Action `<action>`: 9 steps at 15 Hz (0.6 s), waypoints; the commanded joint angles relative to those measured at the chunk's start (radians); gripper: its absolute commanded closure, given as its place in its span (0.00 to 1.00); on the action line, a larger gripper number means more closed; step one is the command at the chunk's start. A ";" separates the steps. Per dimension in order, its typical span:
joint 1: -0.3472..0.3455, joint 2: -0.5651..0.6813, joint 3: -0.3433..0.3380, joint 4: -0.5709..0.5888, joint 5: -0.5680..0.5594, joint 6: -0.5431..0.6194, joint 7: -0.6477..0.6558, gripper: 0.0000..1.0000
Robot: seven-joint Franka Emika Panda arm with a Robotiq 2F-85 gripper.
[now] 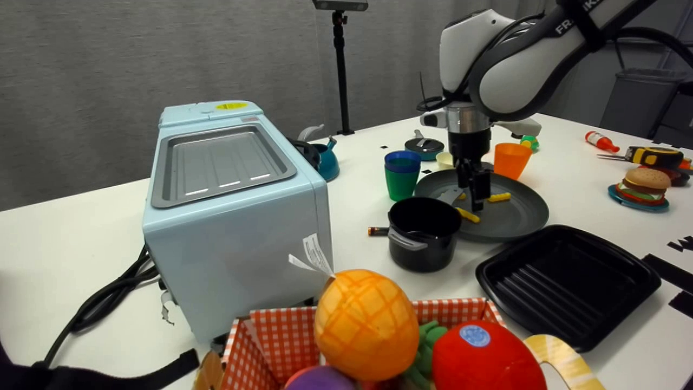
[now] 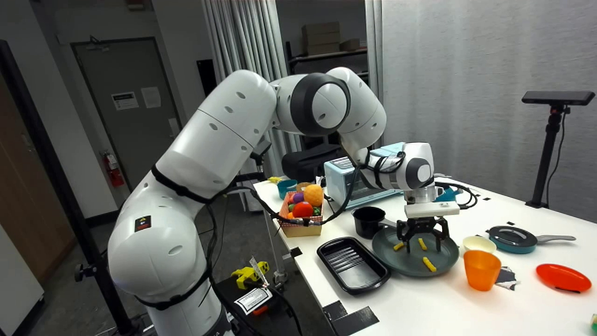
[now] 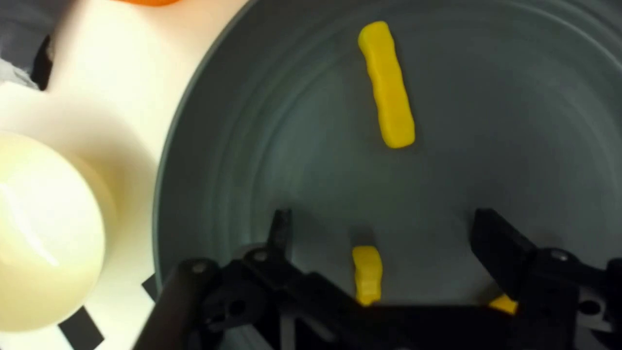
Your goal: Pour some of the content from the orange cup onto the plate, pick up one object and put it on the small plate and pour it back onto the big plate, and then pour the rest of the content from the orange cup.
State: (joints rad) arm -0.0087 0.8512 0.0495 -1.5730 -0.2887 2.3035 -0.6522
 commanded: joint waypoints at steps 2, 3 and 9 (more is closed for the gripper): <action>0.022 0.034 -0.014 0.050 -0.025 0.011 0.043 0.03; 0.023 0.034 -0.012 0.053 -0.024 0.011 0.044 0.03; 0.037 0.040 -0.013 0.069 -0.027 0.006 0.055 0.30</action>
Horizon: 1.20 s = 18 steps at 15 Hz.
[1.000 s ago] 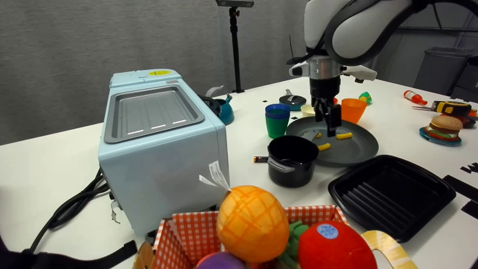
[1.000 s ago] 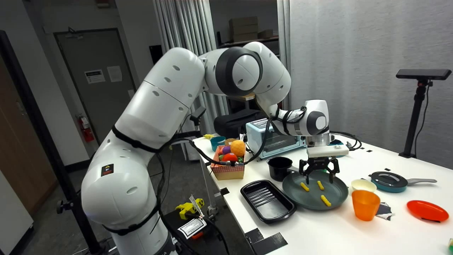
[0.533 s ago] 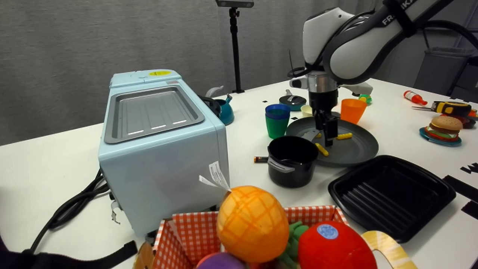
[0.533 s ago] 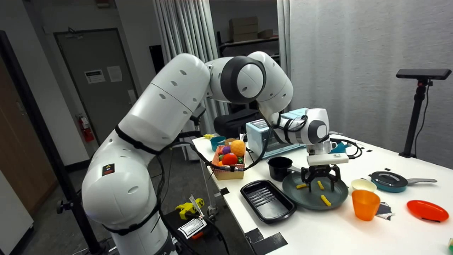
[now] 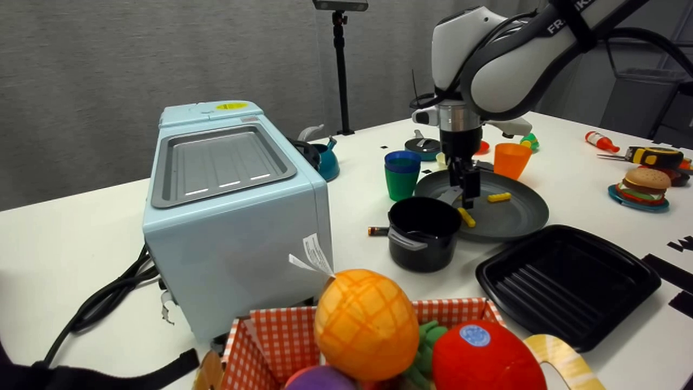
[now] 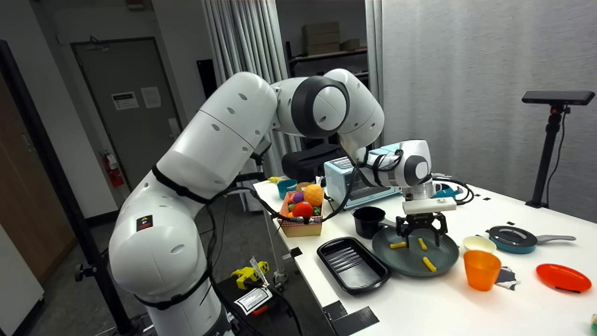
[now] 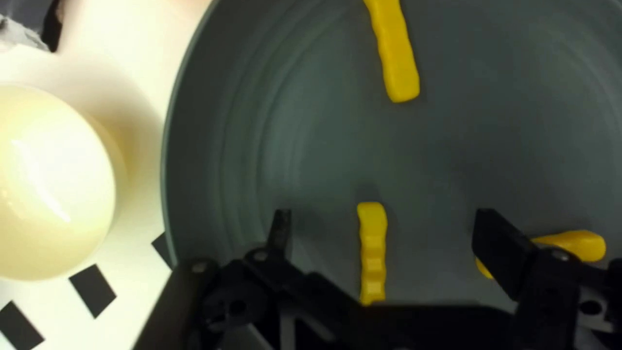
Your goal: Pour some of the content from the orange cup onto the plate, pick up one object and put it on the small plate and pour it back onto the big plate, and then pour the rest of the content from the orange cup.
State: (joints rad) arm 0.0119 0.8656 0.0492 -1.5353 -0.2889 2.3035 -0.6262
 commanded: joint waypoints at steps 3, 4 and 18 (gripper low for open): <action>0.020 0.034 -0.015 0.034 -0.029 0.004 0.032 0.49; 0.020 0.035 -0.015 0.038 -0.028 0.002 0.032 0.55; -0.053 0.053 -0.016 0.198 0.049 -0.143 0.095 0.97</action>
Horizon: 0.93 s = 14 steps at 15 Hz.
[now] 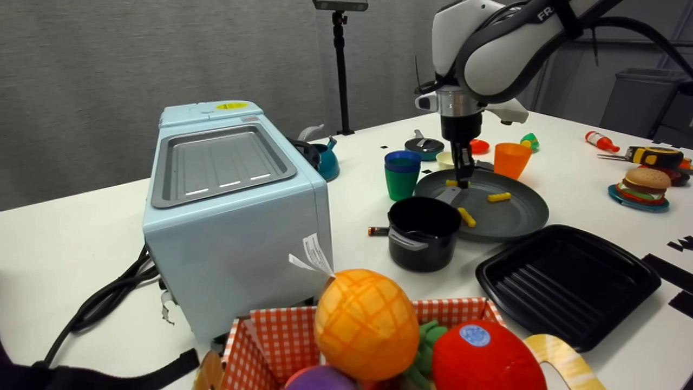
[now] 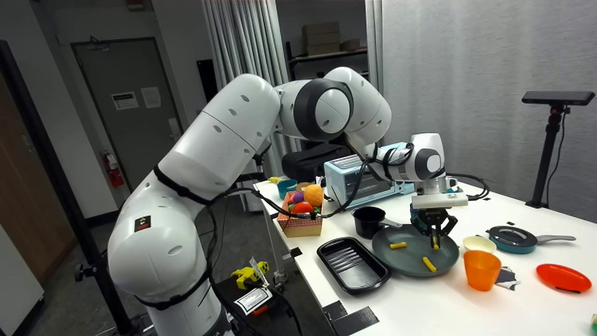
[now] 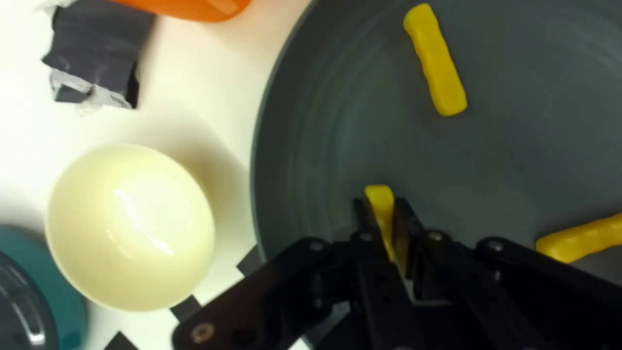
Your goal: Pour some of the content from the orange cup onto the plate, pick up one object and put it on the small plate and pour it back onto the big plate, and then pour the rest of the content from the orange cup.
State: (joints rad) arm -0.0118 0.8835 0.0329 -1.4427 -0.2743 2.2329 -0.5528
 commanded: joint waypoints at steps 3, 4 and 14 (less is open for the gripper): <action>-0.058 0.048 -0.001 0.176 0.064 -0.122 0.045 0.97; -0.064 0.054 -0.002 0.197 0.071 -0.133 0.053 0.97; -0.057 0.205 -0.041 0.442 0.078 -0.143 0.201 0.97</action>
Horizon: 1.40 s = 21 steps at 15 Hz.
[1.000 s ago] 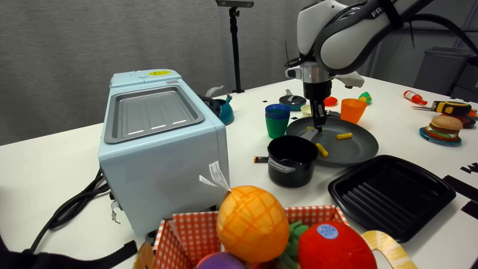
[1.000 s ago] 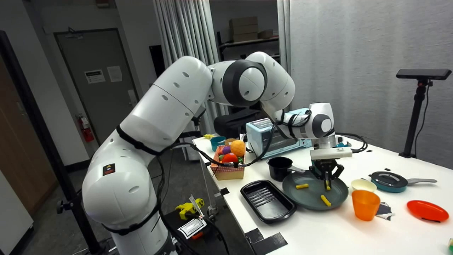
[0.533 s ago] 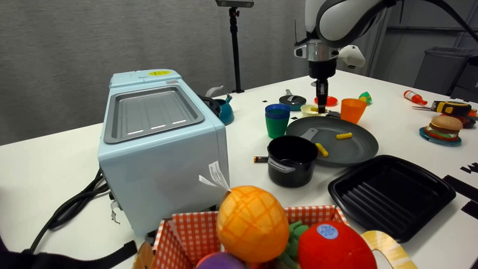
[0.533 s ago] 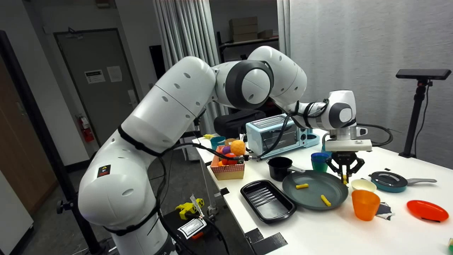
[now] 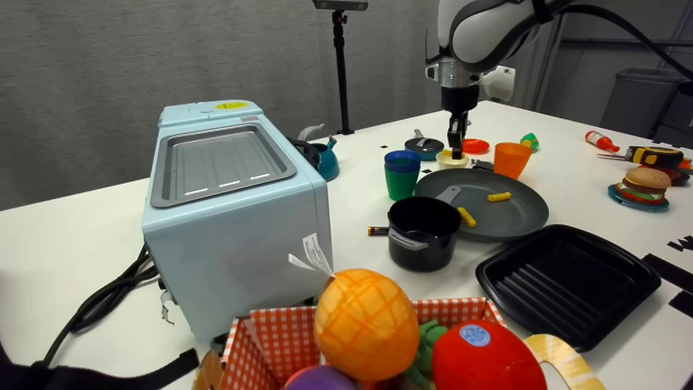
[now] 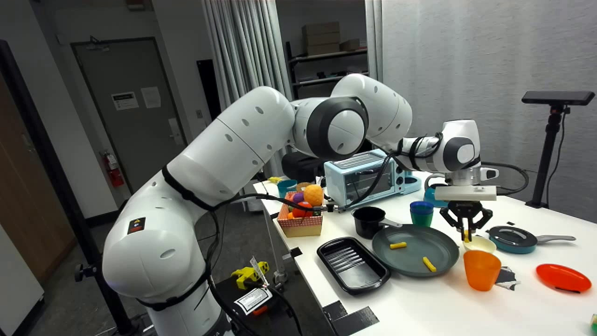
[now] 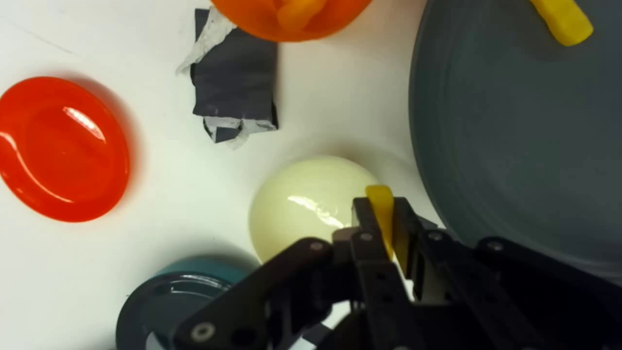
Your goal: Pour some of the content from the orange cup onto the plate, pick up one object and put it on the small plate and pour it back onto the big plate, and then pour the rest of the content from the orange cup.
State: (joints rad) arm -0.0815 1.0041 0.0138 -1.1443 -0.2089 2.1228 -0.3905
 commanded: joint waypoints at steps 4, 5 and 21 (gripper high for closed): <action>0.010 0.138 -0.034 0.236 0.015 -0.047 0.077 0.97; 0.009 0.147 -0.038 0.252 0.016 -0.050 0.084 0.97; -0.016 0.223 -0.069 0.384 0.027 -0.144 0.129 0.00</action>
State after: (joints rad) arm -0.0899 1.1759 -0.0465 -0.8566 -0.2051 2.0390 -0.2730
